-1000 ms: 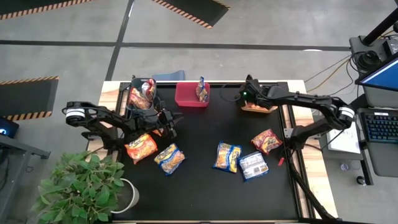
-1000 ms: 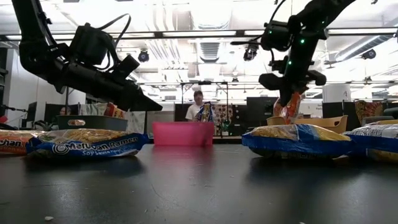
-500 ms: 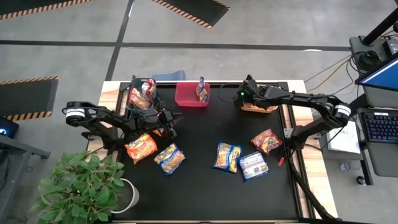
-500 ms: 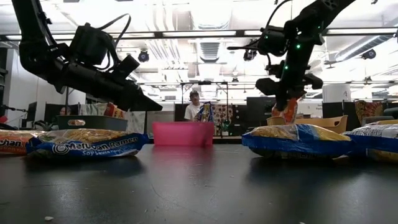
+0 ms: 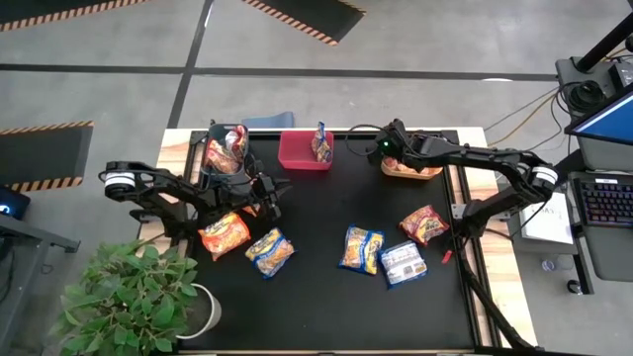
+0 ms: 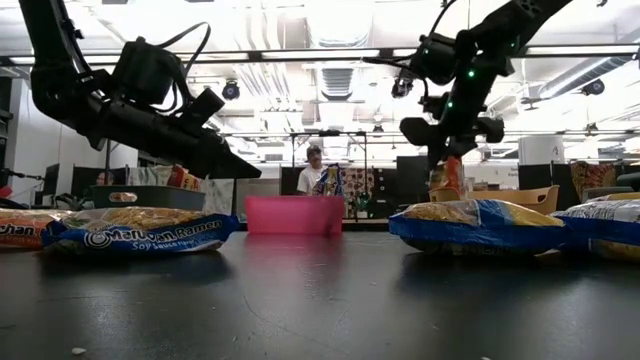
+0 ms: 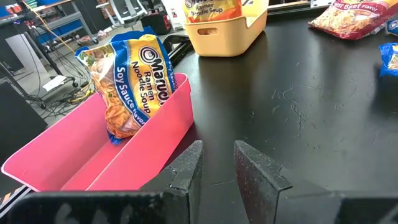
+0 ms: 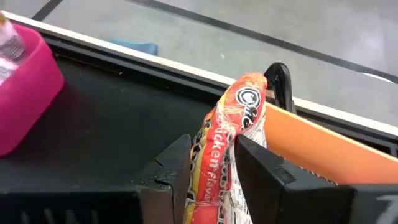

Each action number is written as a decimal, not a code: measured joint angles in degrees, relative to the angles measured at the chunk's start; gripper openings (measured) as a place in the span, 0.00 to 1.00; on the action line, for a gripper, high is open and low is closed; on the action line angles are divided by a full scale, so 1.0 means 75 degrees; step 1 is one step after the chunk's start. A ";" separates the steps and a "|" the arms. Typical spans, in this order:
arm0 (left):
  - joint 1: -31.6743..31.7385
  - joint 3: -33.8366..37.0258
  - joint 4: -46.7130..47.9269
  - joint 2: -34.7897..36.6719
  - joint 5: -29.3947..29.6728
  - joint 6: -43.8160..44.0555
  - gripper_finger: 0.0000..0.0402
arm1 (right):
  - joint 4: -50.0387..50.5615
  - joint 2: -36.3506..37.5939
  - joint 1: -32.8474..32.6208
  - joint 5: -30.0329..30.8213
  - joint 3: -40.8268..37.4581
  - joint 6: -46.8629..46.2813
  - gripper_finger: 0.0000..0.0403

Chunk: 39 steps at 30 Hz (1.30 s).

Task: Sort Maruchan noodles
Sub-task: Put the orange noodle pack into the yellow bin, then put the blue noodle pack into the pink bin

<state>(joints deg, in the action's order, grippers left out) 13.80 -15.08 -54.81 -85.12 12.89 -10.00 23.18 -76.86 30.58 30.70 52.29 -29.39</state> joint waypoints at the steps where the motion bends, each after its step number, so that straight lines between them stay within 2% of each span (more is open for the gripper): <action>1: 0.0000 0.0001 0.0000 0.0000 0.0002 0.0000 0.18 | -0.0020 -0.0058 0.0036 0.0048 -0.0003 0.0008 0.26; 11: 0.0000 -0.0001 -0.0003 0.0003 0.0002 0.0003 0.18 | -0.0025 -0.0564 0.0028 0.0318 -0.0014 0.0199 0.16; 16: 0.0000 -0.0001 -0.0003 0.0003 0.0002 0.0003 0.18 | 0.0103 -0.0015 0.0010 0.0309 -0.0023 0.0199 0.16; 24: 0.0000 -0.0001 -0.0006 0.0003 0.0002 0.0003 0.18 | 0.0647 0.1234 -0.0181 0.0049 -0.0023 0.0190 0.21; 31: 0.0003 -0.0001 -0.0012 0.0003 0.0002 0.0034 0.18 | 0.0792 0.1535 -0.0334 0.0024 -0.0050 0.0298 0.24; 36: 0.0002 -0.0001 -0.0017 0.0003 0.0002 0.0246 0.18 | 0.0757 0.1539 -0.0772 -0.0657 -0.0063 0.0395 0.22; 39: 0.0001 -0.0001 -0.0017 0.0003 -0.0001 0.0414 0.18 | 0.0708 0.1539 -0.1269 -0.1382 -0.0131 0.0714 0.20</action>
<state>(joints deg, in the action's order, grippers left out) 13.81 -15.09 -54.94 -85.10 12.88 -6.89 28.49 -65.32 21.06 20.34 51.31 -24.04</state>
